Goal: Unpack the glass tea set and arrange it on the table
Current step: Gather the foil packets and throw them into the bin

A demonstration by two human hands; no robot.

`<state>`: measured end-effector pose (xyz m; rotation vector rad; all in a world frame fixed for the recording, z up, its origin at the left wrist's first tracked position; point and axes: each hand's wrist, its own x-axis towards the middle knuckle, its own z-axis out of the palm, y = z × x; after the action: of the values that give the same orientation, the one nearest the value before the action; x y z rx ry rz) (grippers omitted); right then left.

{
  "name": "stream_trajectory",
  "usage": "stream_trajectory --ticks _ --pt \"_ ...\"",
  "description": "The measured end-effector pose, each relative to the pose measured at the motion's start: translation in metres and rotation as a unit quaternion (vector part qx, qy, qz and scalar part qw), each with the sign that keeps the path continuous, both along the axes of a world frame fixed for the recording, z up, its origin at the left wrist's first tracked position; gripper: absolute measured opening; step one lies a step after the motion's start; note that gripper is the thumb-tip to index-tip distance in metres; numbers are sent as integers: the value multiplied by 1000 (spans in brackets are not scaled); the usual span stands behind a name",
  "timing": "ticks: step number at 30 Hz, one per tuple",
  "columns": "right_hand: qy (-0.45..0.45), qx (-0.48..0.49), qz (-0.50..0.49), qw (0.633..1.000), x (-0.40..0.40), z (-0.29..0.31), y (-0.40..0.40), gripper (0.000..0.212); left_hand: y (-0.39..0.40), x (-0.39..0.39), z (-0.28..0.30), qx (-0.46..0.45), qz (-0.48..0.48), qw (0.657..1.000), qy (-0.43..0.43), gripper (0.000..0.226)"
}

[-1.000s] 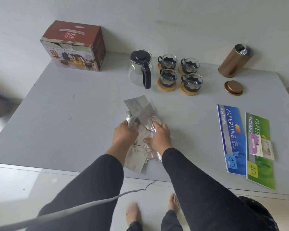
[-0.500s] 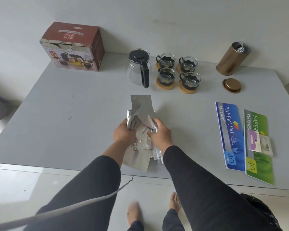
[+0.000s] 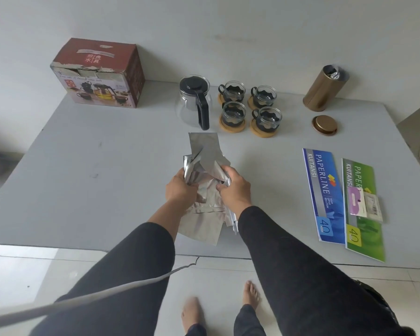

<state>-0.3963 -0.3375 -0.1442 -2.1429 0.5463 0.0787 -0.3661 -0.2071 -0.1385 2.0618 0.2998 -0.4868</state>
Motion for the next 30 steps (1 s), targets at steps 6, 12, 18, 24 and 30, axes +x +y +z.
stream_trajectory --ticks 6,12,18,24,30 --pt "-11 -18 -13 1000 -10 20 -14 46 -17 -5 20 -5 -23 1000 -21 26" --pt "-29 -37 -37 998 -29 50 -48 47 -53 -14 43 -14 -58 997 -41 27" --pt "-61 -56 -98 992 -75 78 -111 49 -127 -45 65 -38 -106 992 -58 28" --pt "-59 -102 -179 977 -167 93 -213 51 -240 -119 73 -77 -170 980 -72 29" --pt "-35 -115 -251 960 -286 87 -314 50 -356 -223 60 -70 -253 962 -75 28"
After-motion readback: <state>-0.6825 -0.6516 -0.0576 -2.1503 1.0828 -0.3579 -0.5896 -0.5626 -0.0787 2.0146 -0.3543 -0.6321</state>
